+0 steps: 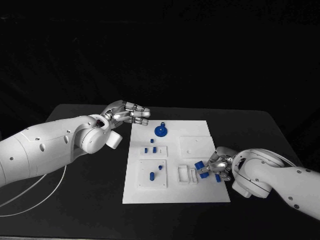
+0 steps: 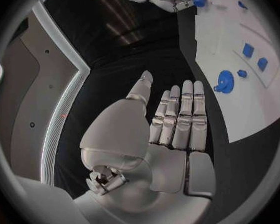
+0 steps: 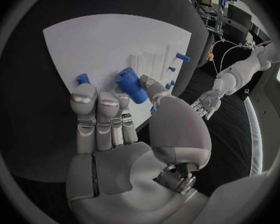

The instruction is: Assemble the parts on the task board

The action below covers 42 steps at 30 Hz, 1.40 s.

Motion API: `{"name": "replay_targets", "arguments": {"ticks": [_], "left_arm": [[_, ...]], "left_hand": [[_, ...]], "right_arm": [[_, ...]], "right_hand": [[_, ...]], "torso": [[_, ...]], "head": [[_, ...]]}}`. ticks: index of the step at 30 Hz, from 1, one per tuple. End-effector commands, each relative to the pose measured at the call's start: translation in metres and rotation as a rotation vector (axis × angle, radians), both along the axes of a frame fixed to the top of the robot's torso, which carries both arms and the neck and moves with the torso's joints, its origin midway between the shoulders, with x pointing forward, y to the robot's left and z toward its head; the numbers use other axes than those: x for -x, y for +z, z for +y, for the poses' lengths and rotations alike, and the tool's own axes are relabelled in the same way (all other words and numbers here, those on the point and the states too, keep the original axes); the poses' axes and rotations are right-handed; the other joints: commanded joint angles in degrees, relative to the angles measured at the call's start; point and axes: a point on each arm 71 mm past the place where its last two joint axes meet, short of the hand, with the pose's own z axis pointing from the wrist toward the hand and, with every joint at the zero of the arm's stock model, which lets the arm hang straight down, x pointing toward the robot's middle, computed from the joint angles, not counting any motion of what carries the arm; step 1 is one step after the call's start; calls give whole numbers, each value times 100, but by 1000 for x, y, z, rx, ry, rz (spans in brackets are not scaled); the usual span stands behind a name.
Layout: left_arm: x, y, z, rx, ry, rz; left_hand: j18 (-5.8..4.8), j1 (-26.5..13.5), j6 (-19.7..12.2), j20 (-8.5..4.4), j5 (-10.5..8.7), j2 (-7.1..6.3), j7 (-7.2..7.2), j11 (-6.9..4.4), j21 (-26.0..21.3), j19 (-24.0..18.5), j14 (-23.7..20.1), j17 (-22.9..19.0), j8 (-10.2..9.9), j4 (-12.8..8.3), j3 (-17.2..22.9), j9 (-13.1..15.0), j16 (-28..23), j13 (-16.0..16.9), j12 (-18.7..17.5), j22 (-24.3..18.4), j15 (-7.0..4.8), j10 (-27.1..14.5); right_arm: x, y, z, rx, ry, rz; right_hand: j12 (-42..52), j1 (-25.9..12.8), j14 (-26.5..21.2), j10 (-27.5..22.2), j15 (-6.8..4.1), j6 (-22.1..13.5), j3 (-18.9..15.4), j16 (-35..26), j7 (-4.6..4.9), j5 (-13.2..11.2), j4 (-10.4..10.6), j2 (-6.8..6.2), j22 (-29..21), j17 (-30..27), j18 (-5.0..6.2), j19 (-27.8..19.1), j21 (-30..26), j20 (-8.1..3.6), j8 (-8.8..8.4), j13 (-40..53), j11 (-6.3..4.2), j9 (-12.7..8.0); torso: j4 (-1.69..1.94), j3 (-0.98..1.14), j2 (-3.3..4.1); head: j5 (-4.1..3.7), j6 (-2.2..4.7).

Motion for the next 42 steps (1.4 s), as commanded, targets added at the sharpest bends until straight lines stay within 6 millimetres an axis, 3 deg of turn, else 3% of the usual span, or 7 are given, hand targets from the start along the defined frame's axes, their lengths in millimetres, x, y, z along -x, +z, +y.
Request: {"name": "replay_targets", "arguments": {"ticks": [1,29,36,40,42], "left_arm": [[1,0,-2,4,-22,3],[1,0,-4,-6,-33,6],[1,-1,-3,-6,-34,8],[2,-1,-3,-7,-36,10],[2,-1,-3,-8,-36,11]], "left_hand": [[-38,1,-34,7,2,40,-14,0,15,36,-49,5,-9,-4,-25,-5,-14,3,5,-5,-5,-33],[-38,1,-42,10,-1,27,-14,3,25,39,-54,6,-9,25,-25,-5,-14,3,4,-54,-3,-43],[-37,-7,-50,10,-1,26,-13,4,26,39,-55,6,-10,33,-27,-5,-15,3,4,-60,-2,-43],[-38,-13,-53,12,-1,24,-11,5,26,37,-59,5,-10,43,-29,-5,-15,3,4,-68,-1,-44],[-38,-18,-52,13,0,23,-12,5,26,35,-63,5,-9,50,-29,-5,-15,3,5,-74,0,-47]], "right_arm": [[0,3,-1,-21,-46,0],[5,7,42,-41,85,65],[4,5,47,-12,119,66],[2,5,50,-2,132,66],[2,5,51,6,142,70]], "right_hand": [[-14,46,14,74,-19,56,689,-23,-7,29,-734,47,546,-8,-73,298,30,-22,63,-6,-21,19],[-28,74,17,73,-26,146,269,-27,-58,-163,-529,115,548,2,-95,289,47,-30,59,-27,-35,14],[-59,15,17,69,-23,152,34,-42,-77,-395,-292,108,543,0,-96,284,19,-27,59,-56,-35,9],[-72,-43,21,79,-22,168,-86,-43,-92,-724,4,41,542,7,-98,284,11,-27,60,-76,-37,12],[-85,-95,19,82,-20,169,-115,-52,-96,-846,253,-23,542,3,-99,287,7,-26,61,-93,-33,15]], "torso": [[1,0,1],[10,-11,0],[4,-8,3],[6,-6,1],[7,-9,1]], "head": [[4,2],[30,-25],[51,-37],[57,-42],[61,-48]]}}
